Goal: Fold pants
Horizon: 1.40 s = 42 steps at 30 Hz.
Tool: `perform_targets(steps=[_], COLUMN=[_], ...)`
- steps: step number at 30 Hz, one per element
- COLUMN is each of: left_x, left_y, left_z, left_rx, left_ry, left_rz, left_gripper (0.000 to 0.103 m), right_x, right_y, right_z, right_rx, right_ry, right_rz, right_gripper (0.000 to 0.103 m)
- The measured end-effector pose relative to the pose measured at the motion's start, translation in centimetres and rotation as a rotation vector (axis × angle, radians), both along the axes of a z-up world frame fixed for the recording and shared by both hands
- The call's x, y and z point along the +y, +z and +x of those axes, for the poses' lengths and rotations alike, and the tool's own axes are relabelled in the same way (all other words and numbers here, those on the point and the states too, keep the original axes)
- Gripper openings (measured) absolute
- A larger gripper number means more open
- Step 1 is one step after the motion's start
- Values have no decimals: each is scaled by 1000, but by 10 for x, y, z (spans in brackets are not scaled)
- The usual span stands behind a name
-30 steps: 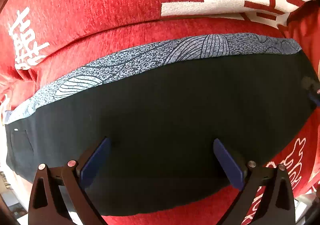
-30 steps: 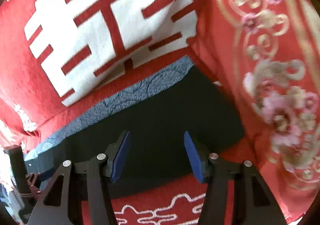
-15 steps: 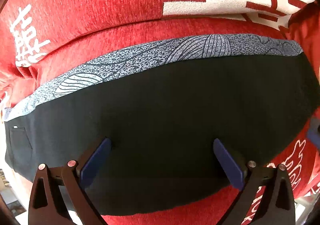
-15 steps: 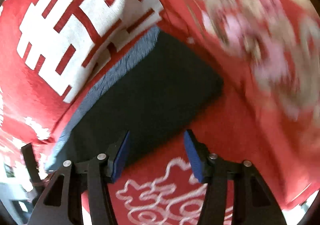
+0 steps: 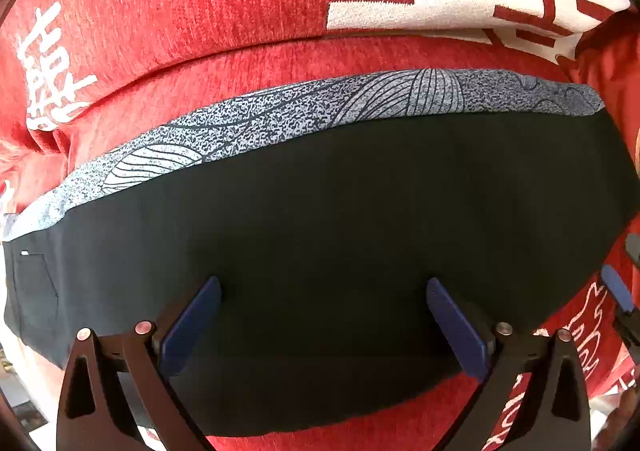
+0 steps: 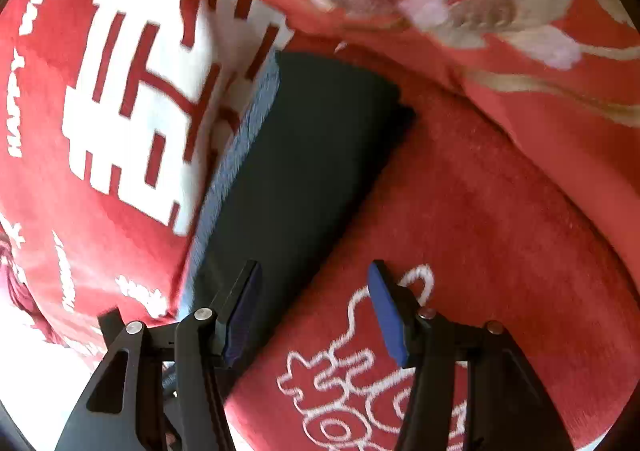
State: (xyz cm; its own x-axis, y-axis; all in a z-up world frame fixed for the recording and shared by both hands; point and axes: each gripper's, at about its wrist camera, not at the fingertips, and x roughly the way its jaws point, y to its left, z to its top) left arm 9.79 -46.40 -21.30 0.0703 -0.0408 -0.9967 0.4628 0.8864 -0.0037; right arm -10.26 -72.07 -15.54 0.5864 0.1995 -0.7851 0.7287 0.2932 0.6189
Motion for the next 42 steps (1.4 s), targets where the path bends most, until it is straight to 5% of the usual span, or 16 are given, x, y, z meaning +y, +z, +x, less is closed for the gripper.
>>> perform_targets(steps=[10,12,13,14,19,22,26,31,37,42], left_x=[4,3,3,1,-19,-28,-39,-25,37,123], left_y=[1,6,10,17,35,15,16,20,53,72], left_z=[-3,-1,0,0,-13,-20,-36,-23,-4,21], left_rx=[-7,6,6,3,-94,-14,-131,-52,-50,-68], left_ry=[2,11,17,13,-118,-95,-167,-151,-60,29], left_rz=[-6,0,-7,-28,-53,-79,-76,-158,-245,-235], left_gripper=[103,101,89,76,75,75,75,76,76,88], right_x=[-17,-19,-20,-21,-12,2,25,54,112,198], right_y=[-12,-16,-18,-17,20,46,71,98,132,131], right_z=[23,32,36,36,46,58,76,94,117,145], right_rx=[-127,-106,-70,-78,-149,-165,-152,-138,-111,-58], right_ry=[-97,-95,-83,-78,34,127,241,342,514,693], right_rz=[-37,-11,7,15,-67,-154,-255,-366,-526,-658], right_gripper=[59,45,17,16,15,15,15,15,15,15])
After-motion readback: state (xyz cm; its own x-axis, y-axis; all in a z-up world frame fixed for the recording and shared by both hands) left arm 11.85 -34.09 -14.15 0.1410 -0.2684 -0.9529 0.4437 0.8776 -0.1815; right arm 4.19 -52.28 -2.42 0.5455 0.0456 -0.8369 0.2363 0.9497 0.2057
